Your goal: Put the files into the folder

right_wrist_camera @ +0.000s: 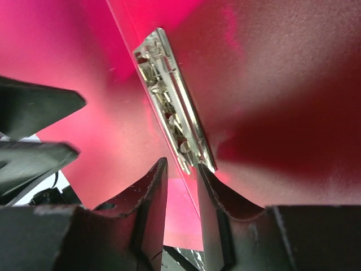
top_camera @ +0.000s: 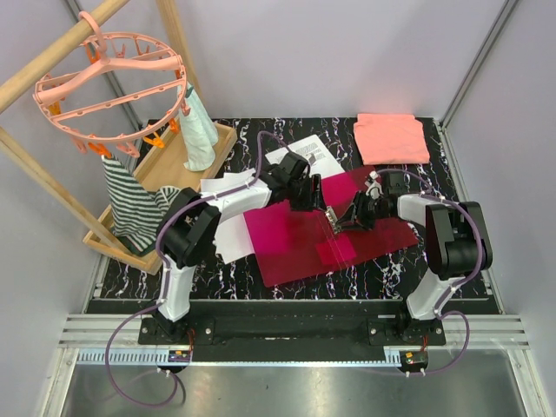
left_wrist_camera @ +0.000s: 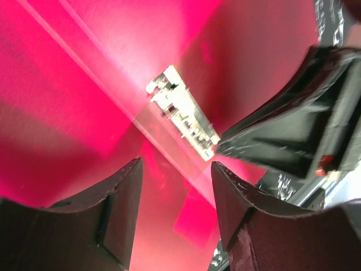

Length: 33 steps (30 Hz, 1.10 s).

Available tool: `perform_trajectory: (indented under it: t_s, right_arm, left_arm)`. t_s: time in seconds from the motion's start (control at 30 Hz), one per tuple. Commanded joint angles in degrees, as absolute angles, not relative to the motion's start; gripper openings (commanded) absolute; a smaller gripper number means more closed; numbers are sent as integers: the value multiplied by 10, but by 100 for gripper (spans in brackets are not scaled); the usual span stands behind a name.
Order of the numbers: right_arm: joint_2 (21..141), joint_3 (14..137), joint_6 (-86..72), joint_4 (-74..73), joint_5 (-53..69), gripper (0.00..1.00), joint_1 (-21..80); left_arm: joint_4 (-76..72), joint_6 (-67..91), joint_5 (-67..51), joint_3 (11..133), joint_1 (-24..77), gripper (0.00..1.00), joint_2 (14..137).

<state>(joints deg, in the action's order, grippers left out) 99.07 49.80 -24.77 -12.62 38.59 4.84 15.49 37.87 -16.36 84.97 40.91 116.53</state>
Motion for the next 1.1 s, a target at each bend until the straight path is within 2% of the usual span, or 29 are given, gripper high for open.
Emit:
perform_trajectory:
  t_s: [0.0,0.43,0.6,0.8,0.9,0.93,0.97,1.0,1.07]
  right_arm:
    - [1008,499,-240,-90,410,36,49]
    - [1031,452,-302,-5,485,26,49]
    - [1029,420,-317,38,498,25,51]
    - [1022,413,-320,40,490,12,51]
    - [1029,409,-334,61,499,10,51]
    - [1029,410,-337,62,505,10,52]
    - [1026,408,-337,61,501,11,52]
    - [1016,409,-336,48,492,23,53]
    - [1009,417,-328,38,475,29,52]
  left_arm:
    - [138,387,-122,897,418,54,1181]
    - [199,373,-66,939,434,53,1207]
    - [219,363,-43,963,444,47,1231]
    - [226,358,-19,973,460,41,1246]
    - [228,343,-3,977,471,44,1249]
    - [230,338,11,982,474,48,1250]
    - [235,334,14,985,475,48,1256]
    - [245,332,15,992,475,49,1259]
    - [247,330,16,992,475,48,1259]
